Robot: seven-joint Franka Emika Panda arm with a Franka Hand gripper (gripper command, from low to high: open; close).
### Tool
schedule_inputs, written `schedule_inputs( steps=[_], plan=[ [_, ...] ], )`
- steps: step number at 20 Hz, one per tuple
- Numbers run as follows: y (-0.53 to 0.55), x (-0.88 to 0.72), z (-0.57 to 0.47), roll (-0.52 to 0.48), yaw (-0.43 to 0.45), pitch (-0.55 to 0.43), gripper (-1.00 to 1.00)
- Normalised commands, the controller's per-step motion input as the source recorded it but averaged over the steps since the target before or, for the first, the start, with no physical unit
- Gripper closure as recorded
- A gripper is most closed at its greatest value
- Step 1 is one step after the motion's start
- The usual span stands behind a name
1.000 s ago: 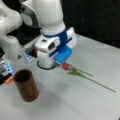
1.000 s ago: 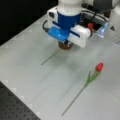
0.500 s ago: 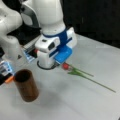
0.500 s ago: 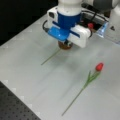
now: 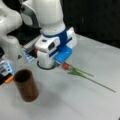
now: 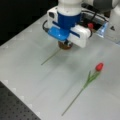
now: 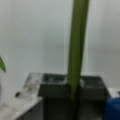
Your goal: Flower insertion into a vase
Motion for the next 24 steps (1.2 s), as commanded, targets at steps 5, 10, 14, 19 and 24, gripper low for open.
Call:
schedule_inputs(
  steps=[5, 10, 14, 19, 24],
  plan=[
    [0.01, -0.07, -0.05, 0.115, 0.027, -0.052, 1.0],
    [0.01, -0.07, -0.05, 0.115, 0.027, -0.052, 1.0],
    [0.01, -0.07, -0.05, 0.115, 0.027, -0.052, 1.0],
    [0.01, -0.07, -0.05, 0.115, 0.027, -0.052, 1.0],
    [0.01, -0.07, -0.05, 0.115, 0.027, -0.052, 1.0]
  ],
)
